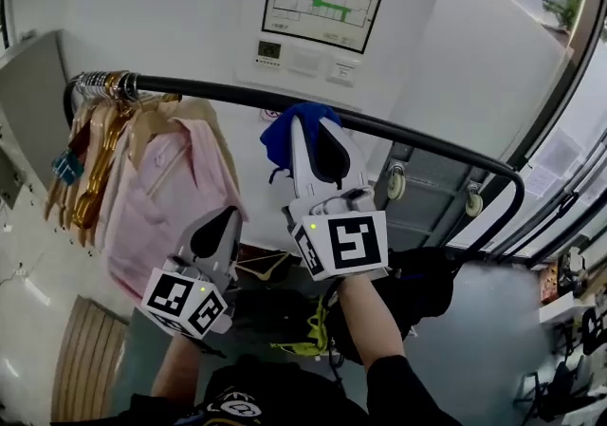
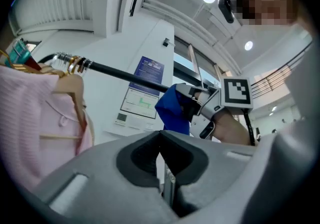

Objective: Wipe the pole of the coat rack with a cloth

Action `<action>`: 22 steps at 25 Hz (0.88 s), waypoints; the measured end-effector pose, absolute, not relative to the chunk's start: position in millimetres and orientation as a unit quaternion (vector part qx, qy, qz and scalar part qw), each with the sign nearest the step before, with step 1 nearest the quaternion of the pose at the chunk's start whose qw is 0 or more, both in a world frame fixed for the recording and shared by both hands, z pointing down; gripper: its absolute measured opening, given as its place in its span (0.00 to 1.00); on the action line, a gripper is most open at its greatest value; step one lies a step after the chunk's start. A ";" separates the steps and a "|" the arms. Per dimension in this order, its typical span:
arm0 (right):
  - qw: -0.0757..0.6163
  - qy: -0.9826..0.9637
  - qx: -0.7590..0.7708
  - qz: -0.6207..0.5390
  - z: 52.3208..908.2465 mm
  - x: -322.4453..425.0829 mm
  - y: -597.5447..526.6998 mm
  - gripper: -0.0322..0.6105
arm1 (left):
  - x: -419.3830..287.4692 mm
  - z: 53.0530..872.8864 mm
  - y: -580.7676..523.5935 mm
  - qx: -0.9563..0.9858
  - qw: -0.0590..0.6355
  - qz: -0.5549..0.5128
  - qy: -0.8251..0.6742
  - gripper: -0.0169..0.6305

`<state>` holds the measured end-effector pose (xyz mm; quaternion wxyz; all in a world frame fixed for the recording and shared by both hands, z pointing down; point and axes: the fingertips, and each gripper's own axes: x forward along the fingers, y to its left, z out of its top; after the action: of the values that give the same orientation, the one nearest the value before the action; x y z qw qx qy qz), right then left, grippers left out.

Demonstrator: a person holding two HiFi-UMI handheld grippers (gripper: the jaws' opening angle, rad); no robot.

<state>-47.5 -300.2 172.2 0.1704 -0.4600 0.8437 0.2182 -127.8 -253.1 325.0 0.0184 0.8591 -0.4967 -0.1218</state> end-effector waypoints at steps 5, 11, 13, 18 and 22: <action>0.176 0.792 -0.539 0.229 163.2 67.0 -286.5 0.11 | -56.4 321.3 -263.1 0.894 0.020 -0.124 -0.430 0.03; 0.192 0.726 -0.627 0.208 150.2 209.3 -269.7 0.11 | 23.2 319.9 -254.7 0.928 0.021 -0.111 -0.356 0.03; 0.198 0.711 -0.645 0.198 147.9 246.9 -265.2 0.11 | 36.9 318.8 -251.3 0.932 0.022 -0.111 -0.345 0.03; 0.208 0.703 -0.657 0.178 145.3 296.4 -259.8 0.11 | 55.8 322.8 -250.3 0.936 0.028 -0.109 -0.333 0.03; 0.191 0.695 -0.666 0.195 145.9 296.2 -259.7 0.10 | 63.7 323.6 -249.2 0.937 0.028 -0.109 -0.332 0.03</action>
<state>296.2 -259.7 145.9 0.1907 -0.6657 0.6947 0.1947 63.7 -249.2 323.6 0.0282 0.9367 -0.3315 -0.1087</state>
